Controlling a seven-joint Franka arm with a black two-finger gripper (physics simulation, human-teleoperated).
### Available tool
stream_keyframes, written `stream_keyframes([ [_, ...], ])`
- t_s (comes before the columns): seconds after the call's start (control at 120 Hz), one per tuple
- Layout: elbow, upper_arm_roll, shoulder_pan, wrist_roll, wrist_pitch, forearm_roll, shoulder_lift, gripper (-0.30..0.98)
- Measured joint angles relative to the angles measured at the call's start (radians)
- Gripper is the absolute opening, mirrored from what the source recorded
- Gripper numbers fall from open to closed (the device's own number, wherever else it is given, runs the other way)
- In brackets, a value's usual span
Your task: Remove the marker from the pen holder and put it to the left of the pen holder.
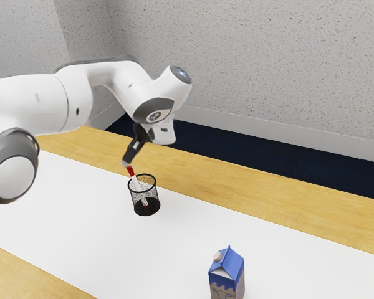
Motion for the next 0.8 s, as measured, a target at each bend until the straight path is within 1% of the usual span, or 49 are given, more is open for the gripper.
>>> stream_keyframes([
  [0.133,-0.065,-0.001,0.042,0.086,0.021,-0.011,-0.003,0.54],
  [0.292,-0.099,-0.001,0.042,0.165,0.057,-0.03,-0.004,0.49],
  [0.467,-0.114,-0.001,0.033,0.228,0.086,-0.048,-0.01,0.46],
  [0.592,-0.146,-0.002,0.025,0.258,0.095,-0.052,-0.044,0.45],
  [0.8,-0.152,-0.007,0.003,0.287,0.103,-0.055,-0.05,0.43],
])
